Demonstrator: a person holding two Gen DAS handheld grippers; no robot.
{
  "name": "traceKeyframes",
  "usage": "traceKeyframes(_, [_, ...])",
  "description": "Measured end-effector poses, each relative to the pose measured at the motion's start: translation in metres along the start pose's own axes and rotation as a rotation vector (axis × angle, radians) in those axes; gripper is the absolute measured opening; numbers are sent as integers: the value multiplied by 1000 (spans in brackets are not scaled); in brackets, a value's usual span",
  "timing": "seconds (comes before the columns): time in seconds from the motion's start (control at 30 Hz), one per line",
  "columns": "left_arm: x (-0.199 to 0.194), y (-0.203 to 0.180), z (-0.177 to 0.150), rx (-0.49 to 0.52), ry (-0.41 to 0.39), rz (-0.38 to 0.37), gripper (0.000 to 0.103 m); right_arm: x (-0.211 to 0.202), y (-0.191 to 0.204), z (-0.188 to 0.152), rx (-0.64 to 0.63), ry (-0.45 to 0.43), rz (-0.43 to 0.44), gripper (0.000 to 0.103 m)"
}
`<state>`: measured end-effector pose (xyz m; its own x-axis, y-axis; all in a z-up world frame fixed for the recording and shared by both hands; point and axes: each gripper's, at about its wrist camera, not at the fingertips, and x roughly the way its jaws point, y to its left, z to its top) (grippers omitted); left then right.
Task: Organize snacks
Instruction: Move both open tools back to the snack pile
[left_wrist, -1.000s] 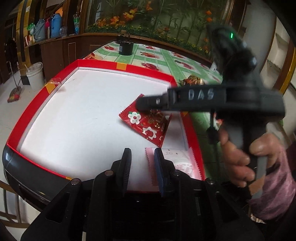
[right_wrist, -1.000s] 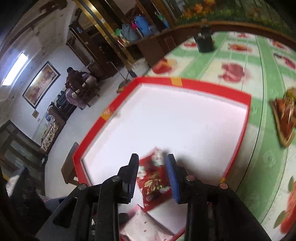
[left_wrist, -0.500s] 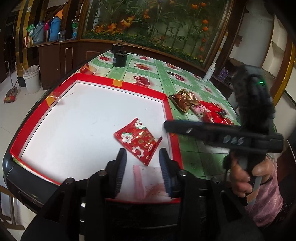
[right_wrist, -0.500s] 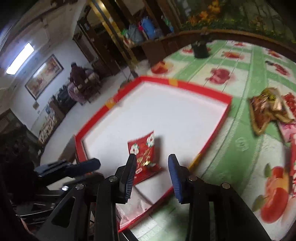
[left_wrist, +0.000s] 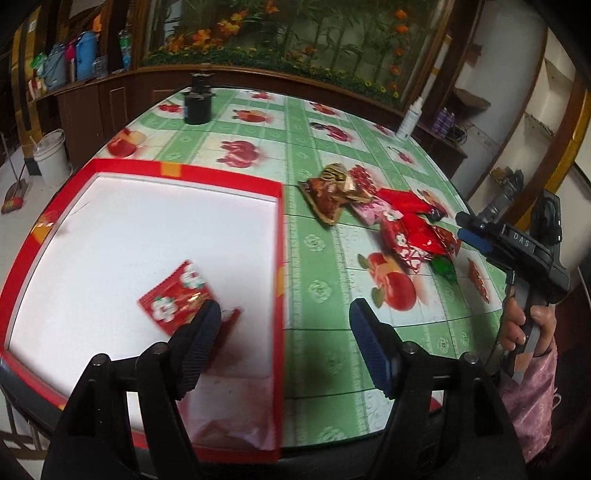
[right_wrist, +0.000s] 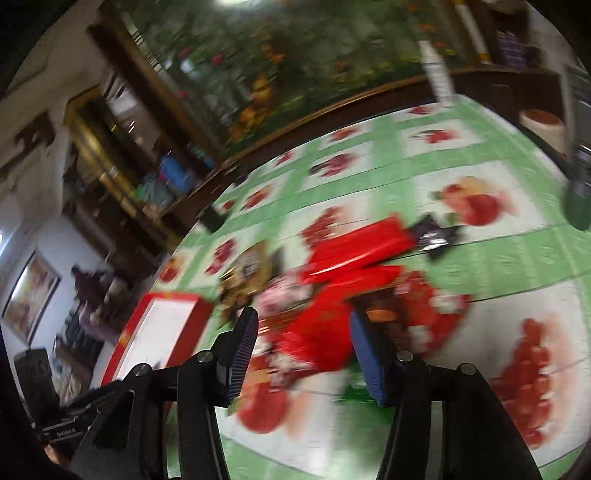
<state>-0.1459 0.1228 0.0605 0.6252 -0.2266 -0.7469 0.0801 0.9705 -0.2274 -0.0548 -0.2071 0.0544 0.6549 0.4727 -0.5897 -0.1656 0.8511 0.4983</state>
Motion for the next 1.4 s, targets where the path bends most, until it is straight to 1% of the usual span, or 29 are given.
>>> traceKeyframes(0.07, [6, -14, 6, 25, 9, 1, 72, -12, -28, 6, 54, -37, -17, 56])
traceKeyframes(0.13, [12, -27, 9, 48, 19, 2, 72, -20, -48, 8, 94, -56, -21, 57])
traceKeyframes(0.27, [31, -54, 14, 91, 57, -6, 72, -27, -80, 11, 179, -66, -27, 57])
traceKeyframes(0.37, [45, -72, 16, 122, 85, -15, 72, -24, -81, 13, 163, -65, -83, 57])
traceKeyframes(0.4, [48, -78, 16, 132, 92, -19, 72, -23, -82, 12, 161, -59, -90, 57])
traceKeyframes(0.53, [61, -96, 18, 163, 111, -21, 72, -18, -82, 9, 164, -26, -62, 57])
traceKeyframes(0.7, [76, -95, 33, 144, 116, -15, 72, -6, -78, 3, 140, 45, -66, 57])
traceKeyframes(0.77, [81, -93, 40, 132, 120, -3, 72, -6, -77, 3, 134, 46, -64, 57])
traceKeyframes(0.83, [83, -92, 46, 116, 120, -9, 72, -17, -82, 5, 159, -3, -67, 57])
traceKeyframes(0.87, [84, -93, 49, 110, 114, -15, 72, -26, -90, 7, 203, -52, -61, 57])
traceKeyframes(0.9, [84, -94, 52, 107, 109, -16, 72, -32, -98, 7, 236, -79, -48, 57])
traceKeyframes(0.97, [87, -98, 57, 111, 99, -28, 72, -39, -113, 8, 311, -104, -9, 57])
traceKeyframes(1.03, [93, -101, 61, 123, 96, -31, 72, -38, -123, 7, 363, -88, 13, 57])
traceKeyframes(1.1, [101, -99, 63, 115, 111, -24, 72, -34, -122, 6, 363, -64, 45, 55])
traceKeyframes(1.2, [104, -96, 60, 109, 118, -25, 72, -38, -122, 7, 364, -86, 40, 57])
traceKeyframes(1.23, [104, -96, 60, 109, 117, -23, 72, -36, -123, 6, 368, -77, 45, 57])
traceKeyframes(1.3, [105, -96, 61, 105, 111, -38, 72, -26, -121, 7, 369, -22, 80, 57])
traceKeyframes(1.4, [105, -100, 61, 128, 97, -53, 72, -15, -116, 6, 347, 35, 98, 56])
